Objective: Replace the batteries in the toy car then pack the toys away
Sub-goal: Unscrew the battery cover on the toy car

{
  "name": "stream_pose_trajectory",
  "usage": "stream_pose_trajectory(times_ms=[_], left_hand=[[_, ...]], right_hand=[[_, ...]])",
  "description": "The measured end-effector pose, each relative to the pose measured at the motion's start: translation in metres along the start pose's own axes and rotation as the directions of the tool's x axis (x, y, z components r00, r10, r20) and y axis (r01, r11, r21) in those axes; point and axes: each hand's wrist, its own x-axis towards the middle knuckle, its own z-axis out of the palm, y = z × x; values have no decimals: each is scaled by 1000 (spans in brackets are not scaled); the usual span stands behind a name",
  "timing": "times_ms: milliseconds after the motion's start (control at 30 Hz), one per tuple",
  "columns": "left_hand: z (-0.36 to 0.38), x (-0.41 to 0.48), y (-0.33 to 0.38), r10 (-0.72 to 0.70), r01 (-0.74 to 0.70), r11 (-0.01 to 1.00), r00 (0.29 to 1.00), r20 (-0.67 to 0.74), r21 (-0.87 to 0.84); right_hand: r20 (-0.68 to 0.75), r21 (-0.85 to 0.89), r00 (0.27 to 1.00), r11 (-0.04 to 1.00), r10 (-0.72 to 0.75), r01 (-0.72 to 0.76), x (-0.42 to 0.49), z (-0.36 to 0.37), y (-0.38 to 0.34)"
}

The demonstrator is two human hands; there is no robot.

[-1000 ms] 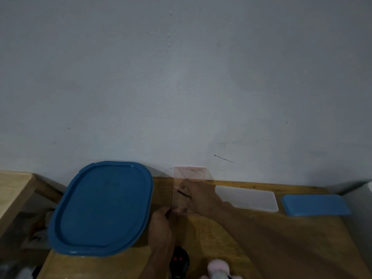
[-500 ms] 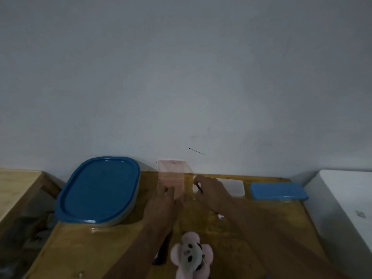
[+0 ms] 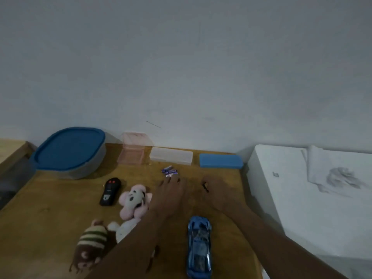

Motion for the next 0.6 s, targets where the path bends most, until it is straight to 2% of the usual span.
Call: stream_pose_trajectory(times_ms=[133,300,467,600], left_hand=[[3,-34,47,-57,59,994,998,14,-96],[20,-62,86,-119,136,974,988,99,-180],[35,-77,117,-235,276,956,923,305,-98],[49,-79,131,-326,389,916,864,382,-98]], right_hand=[[-16,23,1000,1000,2,-2,-44,-4,23],[55,62,998,998,23,-26,-83,0,45],[98,45,992,996,73,-78,-112,6,62],[136,91,978,981,158,-171,-127,9,70]])
